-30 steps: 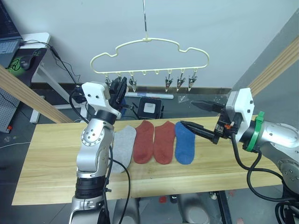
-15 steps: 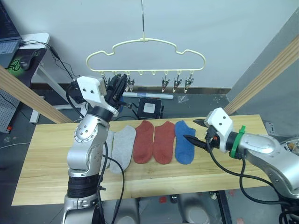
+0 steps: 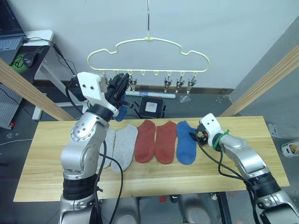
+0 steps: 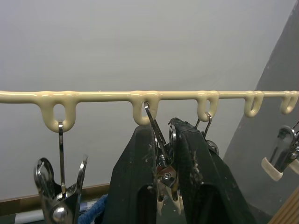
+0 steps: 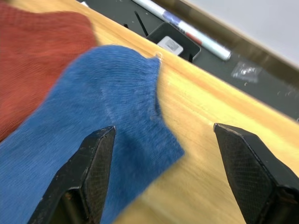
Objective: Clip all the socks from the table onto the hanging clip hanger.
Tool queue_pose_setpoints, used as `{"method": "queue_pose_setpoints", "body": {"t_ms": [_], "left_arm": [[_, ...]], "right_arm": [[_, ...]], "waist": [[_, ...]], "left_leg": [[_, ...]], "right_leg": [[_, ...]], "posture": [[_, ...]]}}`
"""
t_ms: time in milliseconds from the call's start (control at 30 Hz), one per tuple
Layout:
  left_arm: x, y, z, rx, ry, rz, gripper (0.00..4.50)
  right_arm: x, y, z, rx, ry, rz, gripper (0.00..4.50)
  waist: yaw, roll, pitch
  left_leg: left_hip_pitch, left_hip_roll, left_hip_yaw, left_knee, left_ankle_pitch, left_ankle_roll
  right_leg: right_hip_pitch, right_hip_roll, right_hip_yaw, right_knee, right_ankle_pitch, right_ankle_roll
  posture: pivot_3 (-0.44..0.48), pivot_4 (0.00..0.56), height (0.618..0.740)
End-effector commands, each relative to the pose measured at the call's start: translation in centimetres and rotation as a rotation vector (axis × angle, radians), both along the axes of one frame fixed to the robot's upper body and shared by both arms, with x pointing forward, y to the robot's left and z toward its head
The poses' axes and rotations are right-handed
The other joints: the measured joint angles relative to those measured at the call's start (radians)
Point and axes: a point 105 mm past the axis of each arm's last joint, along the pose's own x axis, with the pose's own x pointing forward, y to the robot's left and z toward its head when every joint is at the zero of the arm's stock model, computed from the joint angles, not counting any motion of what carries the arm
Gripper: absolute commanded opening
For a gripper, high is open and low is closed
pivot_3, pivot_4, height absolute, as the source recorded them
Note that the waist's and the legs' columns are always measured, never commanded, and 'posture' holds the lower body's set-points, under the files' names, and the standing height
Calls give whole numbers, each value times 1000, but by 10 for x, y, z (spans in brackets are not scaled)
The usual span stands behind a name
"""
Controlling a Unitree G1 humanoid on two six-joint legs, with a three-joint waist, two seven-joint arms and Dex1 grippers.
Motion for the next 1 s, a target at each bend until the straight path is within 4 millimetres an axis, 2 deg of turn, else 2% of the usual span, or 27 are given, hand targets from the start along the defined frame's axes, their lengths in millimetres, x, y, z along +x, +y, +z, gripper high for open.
{"method": "queue_pose_setpoints", "body": {"t_ms": [33, 133, 367, 433, 500, 567, 633, 733, 900, 1000], "left_arm": [[-13, -3, 20, -1, -80, -20, 270], [-14, -3, 19, 0, -75, -22, 248], [-13, -4, 17, 4, -58, -48, 246], [-12, -3, 18, -3, -48, -63, 246], [-10, -3, 19, -16, -36, -85, 245], [-9, -2, 20, -25, -26, -101, 245], [-8, -1, 22, -32, -18, -126, 244], [-7, 0, 25, -54, 4, -169, 244], [-5, 6, 28, -129, 69, -237, 243], [-4, 10, 31, -183, 111, -275, 243]], "right_arm": [[5, 0, 0, 44, 5, -3, 3322], [3, 2, -7, 33, 33, 1, 2574], [-8, 5, -7, -22, 4, 42, 12], [-13, 8, 2, -26, -29, 78, 0], [-21, 18, 20, -32, -86, 169, 0], [-31, 32, 37, -25, -132, 286, 0], [-47, 53, 66, -5, -205, 446, 0], [-66, 82, 97, 53, -269, 630, 0], [-73, 122, 126, 125, -351, 788, 0], [-70, 139, 128, 140, -361, 836, 0]], "waist": [[6, 1, 2], [10, 1, 3], [14, 1, 3], [15, 1, 3], [15, 2, 4], [14, 3, 5], [9, 3, 6], [2, 3, 6], [2, 3, 6], [2, 3, 6]], "left_leg": [[0, 0, 0, 0, 0, 0], [0, 0, 0, 0, 0, 0], [0, 0, 0, 0, 0, 0], [0, 0, 0, -1, 0, 0], [0, 0, 0, -1, 0, 0], [0, 0, 0, -1, 0, 0], [0, 0, 0, -1, 0, 0], [0, 0, -1, -1, 0, -1], [-1, 1, -1, -1, 0, -1], [-1, 1, -1, -1, 0, -1]], "right_leg": [[0, 0, 0, 0, 0, 0], [0, 0, 0, 0, 0, 0], [0, 0, -1, 0, 0, 0], [0, 0, 0, -1, -2, 3], [0, -1, 0, -1, -3, 5], [0, -1, 0, -1, -3, 5], [0, 0, -1, -1, -3, 5], [0, 1, -1, -1, -3, 5], [-1, 1, -1, -1, -3, 5], [-1, 1, -2, -1, -3, 5]], "posture": [[-83, 421, 740], [-81, 425, 740], [-91, 417, 740], [-97, 412, 740], [-105, 404, 740], [-110, 398, 740], [-120, 388, 740], [-129, 376, 740], [-140, 354, 740], [-140, 347, 740]]}}
